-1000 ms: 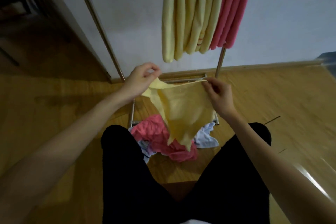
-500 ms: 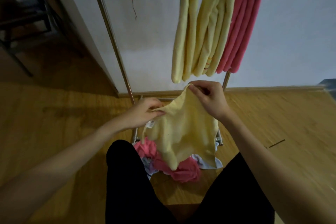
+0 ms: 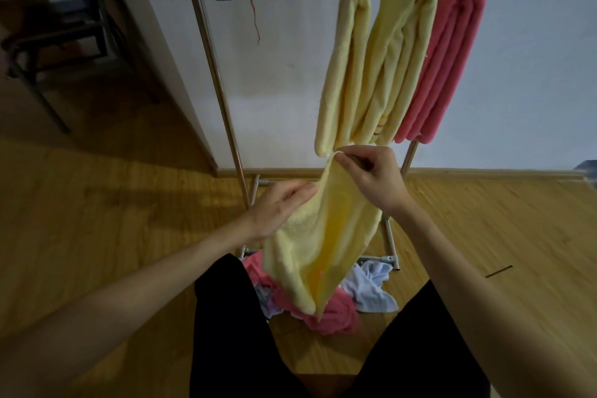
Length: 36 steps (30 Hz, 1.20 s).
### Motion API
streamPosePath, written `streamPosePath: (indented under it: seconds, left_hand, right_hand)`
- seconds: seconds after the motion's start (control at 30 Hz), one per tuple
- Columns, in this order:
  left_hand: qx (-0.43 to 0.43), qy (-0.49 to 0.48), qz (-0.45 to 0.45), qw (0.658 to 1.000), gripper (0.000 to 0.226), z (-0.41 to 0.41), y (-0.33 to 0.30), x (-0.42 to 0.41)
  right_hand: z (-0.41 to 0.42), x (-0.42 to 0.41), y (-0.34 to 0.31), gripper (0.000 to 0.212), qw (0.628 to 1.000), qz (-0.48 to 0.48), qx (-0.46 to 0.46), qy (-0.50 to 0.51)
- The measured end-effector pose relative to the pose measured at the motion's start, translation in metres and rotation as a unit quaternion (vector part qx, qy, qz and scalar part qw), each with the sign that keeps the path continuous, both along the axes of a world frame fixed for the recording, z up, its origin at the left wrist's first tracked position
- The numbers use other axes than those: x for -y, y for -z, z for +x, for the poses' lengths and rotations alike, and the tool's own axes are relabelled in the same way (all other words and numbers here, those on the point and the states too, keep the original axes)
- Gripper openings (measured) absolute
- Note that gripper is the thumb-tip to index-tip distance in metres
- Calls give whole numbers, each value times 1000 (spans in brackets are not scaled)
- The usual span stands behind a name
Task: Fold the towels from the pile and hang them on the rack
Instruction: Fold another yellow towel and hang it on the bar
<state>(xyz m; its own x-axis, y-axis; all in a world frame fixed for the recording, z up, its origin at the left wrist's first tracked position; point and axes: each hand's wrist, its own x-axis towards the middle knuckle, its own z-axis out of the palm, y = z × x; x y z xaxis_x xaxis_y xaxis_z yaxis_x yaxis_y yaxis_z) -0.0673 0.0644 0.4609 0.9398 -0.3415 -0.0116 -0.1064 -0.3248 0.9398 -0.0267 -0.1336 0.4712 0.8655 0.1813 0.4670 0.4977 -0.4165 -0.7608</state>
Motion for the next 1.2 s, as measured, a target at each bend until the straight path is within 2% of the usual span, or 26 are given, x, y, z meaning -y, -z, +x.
streamPosePath:
  seconds: [0.03, 0.1, 0.2, 0.3, 0.4, 0.5, 0.67, 0.83, 0.97, 1.2]
  left_hand:
    - [25, 6, 31, 999, 65, 0, -2, 0]
    - [69, -1, 82, 994, 52, 2, -4, -2]
    - [107, -56, 128, 984, 41, 14, -9, -9]
    - [118, -128, 149, 973, 36, 28, -18, -25]
    - [110, -169, 143, 969, 35, 36, -22, -39]
    - [122, -192, 126, 966, 35, 35, -22, -42]
    - [115, -268, 54, 955, 39, 32, -31, -43]
    - [116, -334, 4, 935, 35, 39, -40, -43]
    - [109, -365, -12, 925, 27, 44, -49, -36]
    - [105, -379, -54, 918, 29, 48, -52, -30]
  right_hand:
    - [0, -1, -1, 14, 1000, -3, 2, -4]
    - [1, -2, -2, 13, 1000, -11, 6, -5]
    - [3, -1, -2, 12, 1000, -24, 11, -3]
    - [3, 3, 6, 13, 996, -88, 23, -18]
    - [-1, 5, 21, 26, 984, -168, 54, -18]
    - [-9, 4, 29, 41, 973, -201, 114, -10]
    - [-24, -6, 30, 23, 961, -184, 205, -1]
    - [-37, -26, 31, 11, 933, -220, 273, -84]
    - [-39, -44, 29, 21, 926, -237, 259, -136]
    - [-34, -63, 29, 30, 941, -251, 149, -170]
